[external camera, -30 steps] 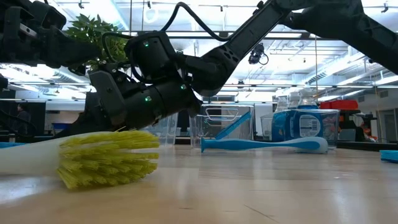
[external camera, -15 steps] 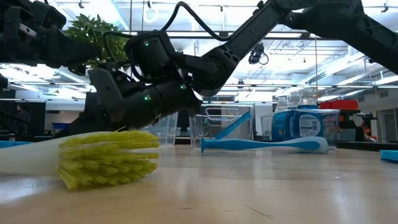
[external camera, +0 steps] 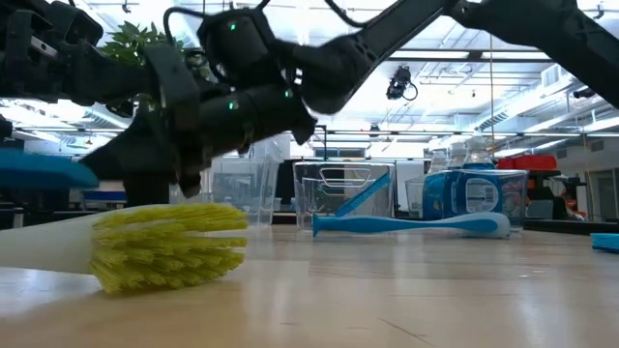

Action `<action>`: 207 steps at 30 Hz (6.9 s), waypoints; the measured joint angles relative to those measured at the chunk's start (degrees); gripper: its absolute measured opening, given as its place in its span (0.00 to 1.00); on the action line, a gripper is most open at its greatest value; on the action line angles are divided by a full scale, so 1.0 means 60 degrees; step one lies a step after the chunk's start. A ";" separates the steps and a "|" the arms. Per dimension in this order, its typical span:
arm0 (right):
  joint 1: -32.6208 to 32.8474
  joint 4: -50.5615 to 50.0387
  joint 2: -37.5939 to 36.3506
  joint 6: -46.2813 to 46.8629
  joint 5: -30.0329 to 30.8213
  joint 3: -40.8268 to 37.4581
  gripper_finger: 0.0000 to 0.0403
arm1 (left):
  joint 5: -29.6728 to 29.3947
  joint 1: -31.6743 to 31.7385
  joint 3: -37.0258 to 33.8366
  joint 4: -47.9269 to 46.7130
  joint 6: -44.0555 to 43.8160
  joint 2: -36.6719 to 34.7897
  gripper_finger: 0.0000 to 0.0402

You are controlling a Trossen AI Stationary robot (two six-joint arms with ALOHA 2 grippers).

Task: Pick & Place Kitchen Sink Supplies
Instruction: Put the blue sponge into the middle transparent bin

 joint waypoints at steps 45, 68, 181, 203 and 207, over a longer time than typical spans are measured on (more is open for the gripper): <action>-0.3400 -0.1971 -0.9198 -0.1675 0.2358 -0.6958 0.00 | 0.0000 0.0001 0.0001 -0.0007 0.0002 -0.0001 0.11; -0.5842 -0.3625 -0.9824 -0.0290 0.5699 -0.6958 0.00 | 0.0000 0.0000 0.0002 -0.0004 0.0002 -0.0001 0.11; 0.0863 -1.1849 -1.1504 -0.3392 0.0818 -0.8403 0.29 | 0.0000 0.0001 0.0000 0.0000 0.0002 -0.0001 0.11; 0.1804 -0.9339 -1.1508 -0.0765 0.1596 -1.0440 0.56 | 0.0000 -0.0002 0.0002 0.0000 -0.0001 -0.0003 0.11; 0.1718 -0.9355 -1.1508 -0.0136 0.2067 -1.0671 0.56 | 0.0000 -0.0002 0.0001 0.0000 0.0002 0.0000 0.11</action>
